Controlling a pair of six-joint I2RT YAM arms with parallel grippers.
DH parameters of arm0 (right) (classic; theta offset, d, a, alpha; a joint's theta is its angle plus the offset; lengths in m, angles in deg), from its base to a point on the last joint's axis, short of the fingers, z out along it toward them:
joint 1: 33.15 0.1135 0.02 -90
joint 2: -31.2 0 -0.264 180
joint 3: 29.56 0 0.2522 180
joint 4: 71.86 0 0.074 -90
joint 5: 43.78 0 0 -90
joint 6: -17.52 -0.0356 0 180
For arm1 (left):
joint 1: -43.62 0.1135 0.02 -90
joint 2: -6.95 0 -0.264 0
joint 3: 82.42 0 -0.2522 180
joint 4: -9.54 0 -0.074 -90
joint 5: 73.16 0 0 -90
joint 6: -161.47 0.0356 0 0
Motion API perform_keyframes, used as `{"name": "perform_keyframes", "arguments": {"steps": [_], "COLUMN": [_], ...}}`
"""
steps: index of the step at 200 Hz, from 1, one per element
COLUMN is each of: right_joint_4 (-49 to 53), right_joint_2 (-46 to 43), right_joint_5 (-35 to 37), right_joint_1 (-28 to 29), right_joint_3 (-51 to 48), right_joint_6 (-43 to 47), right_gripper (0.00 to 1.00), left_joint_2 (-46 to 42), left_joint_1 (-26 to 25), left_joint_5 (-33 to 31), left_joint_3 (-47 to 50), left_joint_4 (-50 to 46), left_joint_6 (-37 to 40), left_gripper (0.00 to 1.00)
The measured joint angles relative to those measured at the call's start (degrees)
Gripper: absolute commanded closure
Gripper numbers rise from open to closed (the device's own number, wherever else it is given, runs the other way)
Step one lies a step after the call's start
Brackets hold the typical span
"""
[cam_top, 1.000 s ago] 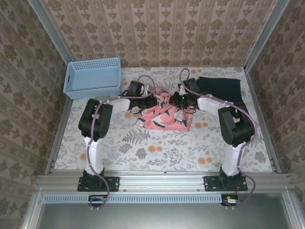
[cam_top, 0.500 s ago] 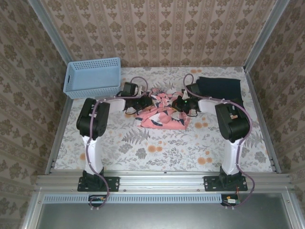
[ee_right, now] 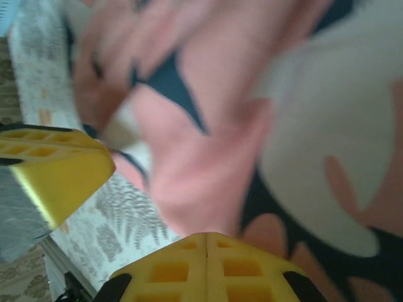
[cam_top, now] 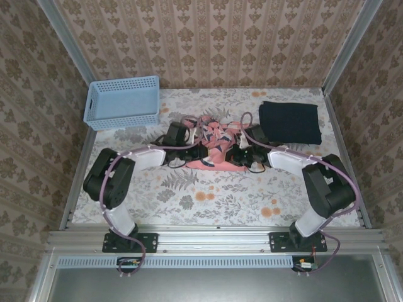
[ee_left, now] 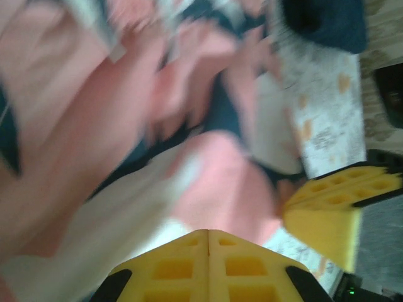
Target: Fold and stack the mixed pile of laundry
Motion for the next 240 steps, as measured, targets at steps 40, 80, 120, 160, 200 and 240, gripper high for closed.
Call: {"name": "perform_keyframes", "arguments": {"steps": [40,80,120,160,200,240], "right_joint_4": [-4.9,-9.0,-9.0,3.3,12.4,10.6], "right_joint_2": [4.4,6.3,0.7,-12.0,-17.6,-7.6], "right_joint_5": [0.3,-0.1,0.0,1.3,3.6,4.3], "right_joint_1": [-1.3,-2.9,-1.3,-0.7,-3.5,-4.7], "right_joint_3": [-1.9,-5.4,-11.7,-14.8,-2.5,8.7], "right_joint_6": [-3.5,-6.1,-6.6,-5.1,-0.2,2.5], "right_gripper": [1.00,1.00,1.00,0.86,0.83,0.87], "left_joint_2": [6.4,6.9,-0.1,-12.6,-16.9,-7.3], "left_joint_1": [1.6,2.2,-3.2,-7.6,0.8,8.8], "left_joint_5": [0.3,2.4,0.7,-2.2,-7.0,-9.3], "left_joint_3": [2.0,5.2,12.5,12.6,-1.3,-13.0], "left_joint_4": [3.4,11.2,10.1,-5.1,-15.9,-14.6], "left_joint_6": [-0.2,-1.7,-4.6,-5.2,1.3,5.0], "left_gripper": [1.00,1.00,0.98,0.59,0.53,0.54]}}
